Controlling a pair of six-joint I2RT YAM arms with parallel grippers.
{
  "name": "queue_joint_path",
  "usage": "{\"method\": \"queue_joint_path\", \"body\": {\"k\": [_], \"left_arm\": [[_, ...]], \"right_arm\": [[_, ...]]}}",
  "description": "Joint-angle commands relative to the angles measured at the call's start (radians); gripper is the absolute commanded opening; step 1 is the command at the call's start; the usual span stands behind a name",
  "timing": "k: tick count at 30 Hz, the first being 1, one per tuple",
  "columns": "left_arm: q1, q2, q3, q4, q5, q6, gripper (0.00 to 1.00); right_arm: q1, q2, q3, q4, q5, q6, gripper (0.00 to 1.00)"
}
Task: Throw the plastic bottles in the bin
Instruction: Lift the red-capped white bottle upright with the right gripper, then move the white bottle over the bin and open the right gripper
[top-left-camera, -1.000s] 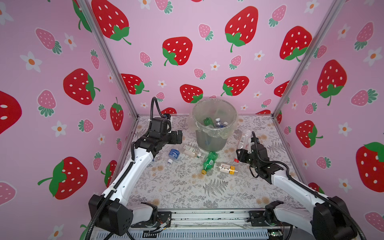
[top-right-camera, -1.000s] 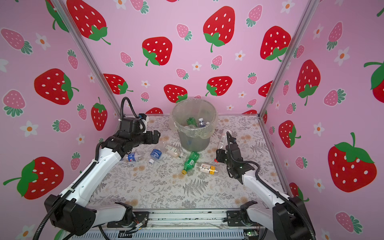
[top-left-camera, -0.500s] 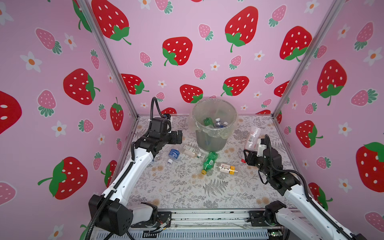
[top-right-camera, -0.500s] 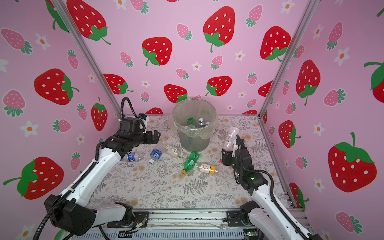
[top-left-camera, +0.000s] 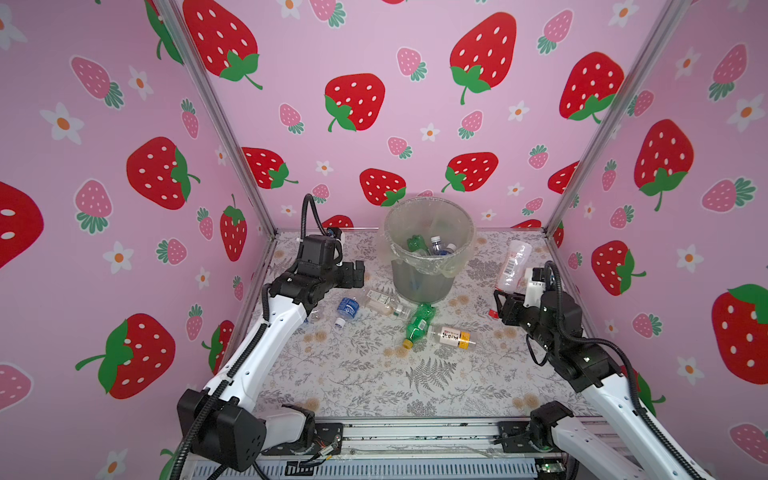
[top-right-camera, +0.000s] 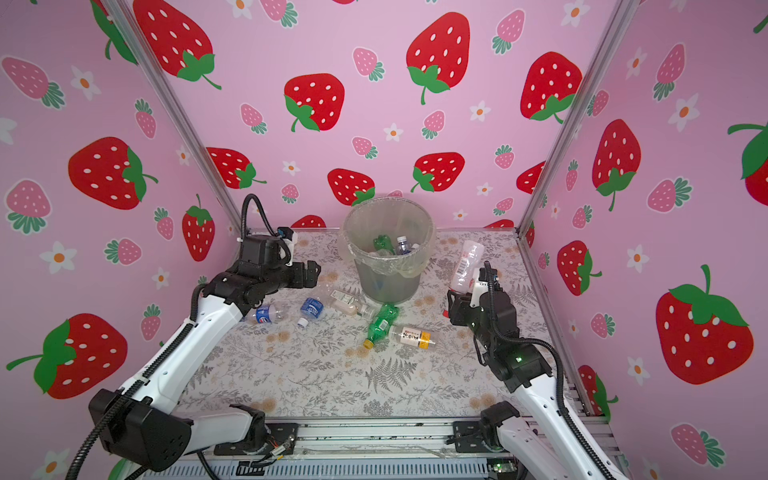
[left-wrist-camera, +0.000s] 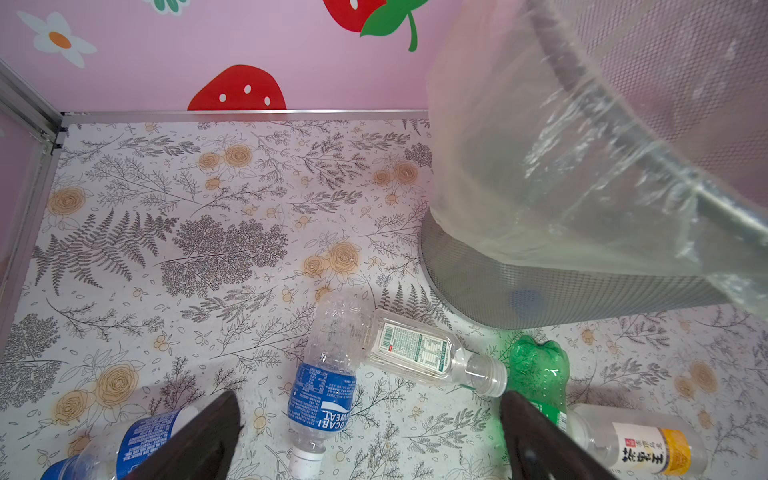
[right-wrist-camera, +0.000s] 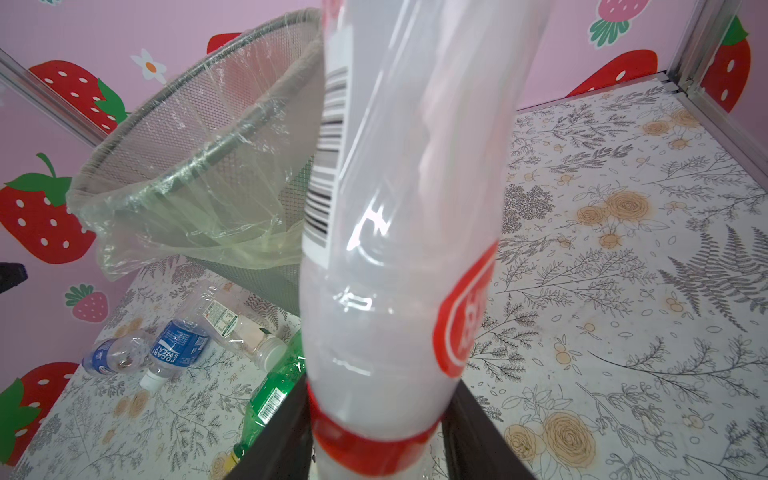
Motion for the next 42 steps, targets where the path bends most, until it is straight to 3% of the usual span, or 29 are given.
{"method": "queue_joint_path", "body": {"k": [1,10,22,26,31,34,36,37,39,42], "left_arm": [[0.004,-0.013,0.028,-0.017,-0.009,0.011,0.99],[0.003,-0.016,0.028,-0.018,-0.01,0.013,0.99],[0.003,-0.015,0.028,-0.018,-0.002,0.012,0.99],[0.004,-0.011,0.028,-0.018,-0.002,0.011,0.99],[0.003,-0.001,0.028,-0.016,0.008,0.006,0.99],[0.004,0.002,0.029,-0.017,-0.001,0.005,0.99],[0.003,0.002,0.028,-0.018,-0.005,0.009,0.99],[0.004,0.0,0.028,-0.019,-0.009,0.01,0.99],[0.004,-0.004,0.026,-0.018,-0.013,0.011,0.99],[0.003,-0.007,0.026,-0.018,-0.009,0.01,0.99]], "right_arm": [[-0.003,0.004,0.071,-0.005,-0.014,-0.021,0.49],[-0.001,0.116,0.253,0.016,-0.067,-0.038,0.49],[0.016,0.174,0.283,0.104,-0.095,-0.012,0.48],[0.037,0.281,0.365,0.131,-0.098,-0.01,0.47],[0.072,0.55,0.608,0.141,-0.086,0.0,0.47],[0.074,0.754,0.806,0.071,-0.082,-0.002,0.51],[0.074,0.874,0.947,-0.015,-0.112,0.002,0.77],[0.075,0.911,0.994,-0.05,-0.129,0.005,0.99],[0.089,0.891,0.981,-0.049,-0.085,-0.001,0.99],[0.089,0.732,0.819,0.064,-0.025,-0.012,0.99]]}}
